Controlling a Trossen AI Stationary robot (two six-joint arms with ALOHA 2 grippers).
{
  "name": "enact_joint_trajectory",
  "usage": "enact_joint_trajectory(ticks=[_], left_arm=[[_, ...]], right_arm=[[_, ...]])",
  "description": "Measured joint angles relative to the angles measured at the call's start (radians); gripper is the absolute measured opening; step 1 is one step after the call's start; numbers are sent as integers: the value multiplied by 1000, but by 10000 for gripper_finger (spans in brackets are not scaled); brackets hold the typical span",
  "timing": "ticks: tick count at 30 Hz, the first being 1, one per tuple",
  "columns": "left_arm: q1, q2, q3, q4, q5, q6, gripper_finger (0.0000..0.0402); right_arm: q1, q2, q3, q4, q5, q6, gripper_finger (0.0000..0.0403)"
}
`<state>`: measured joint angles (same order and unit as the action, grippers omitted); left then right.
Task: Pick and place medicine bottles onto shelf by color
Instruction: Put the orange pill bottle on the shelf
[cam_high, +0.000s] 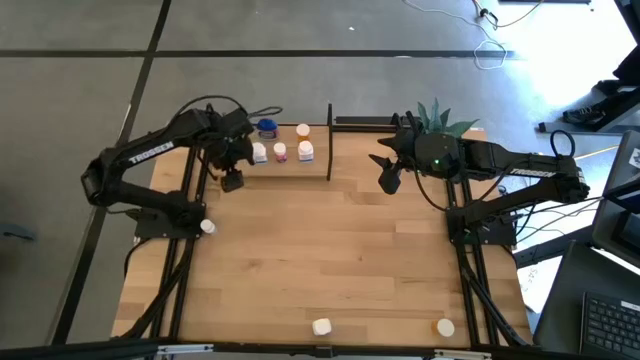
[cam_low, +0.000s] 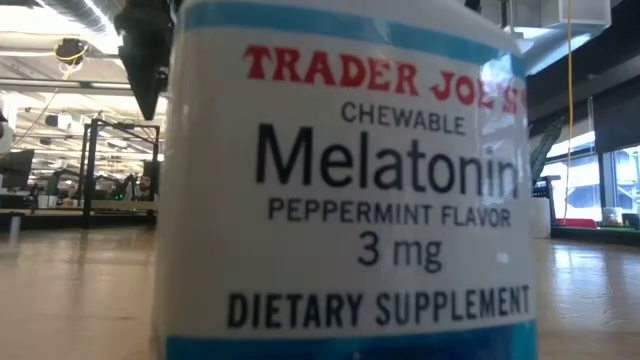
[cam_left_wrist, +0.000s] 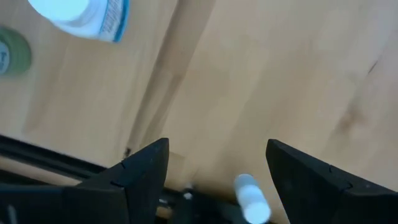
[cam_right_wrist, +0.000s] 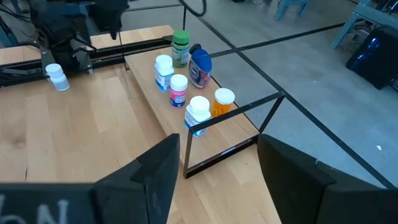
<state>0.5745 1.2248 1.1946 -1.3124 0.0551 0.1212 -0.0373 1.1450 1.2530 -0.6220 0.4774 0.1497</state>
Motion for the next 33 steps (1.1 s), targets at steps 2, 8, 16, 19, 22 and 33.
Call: enact_joint_trajectory(ticks=[2,8,16,19,22,33], left_arm=[[-29,-18,0,0,0,-50,263],[-137,-69,0,5,-1,-195,263],[-351,-86,0,31,-1,-393,263],[-438,-87,0,45,-15,-487,263],[-523,-86,0,89,-53,-576,263],[-769,-86,0,175,-177,-808,263]], right_arm=[[0,0,0,0,0,0,218],[0,0,0,0,0,0,218],[0,0,0,0,0,0,218],[0,0,0,0,0,0,218],[0,0,0,0,0,0,218],[0,0,0,-7,-310,-33,218]])
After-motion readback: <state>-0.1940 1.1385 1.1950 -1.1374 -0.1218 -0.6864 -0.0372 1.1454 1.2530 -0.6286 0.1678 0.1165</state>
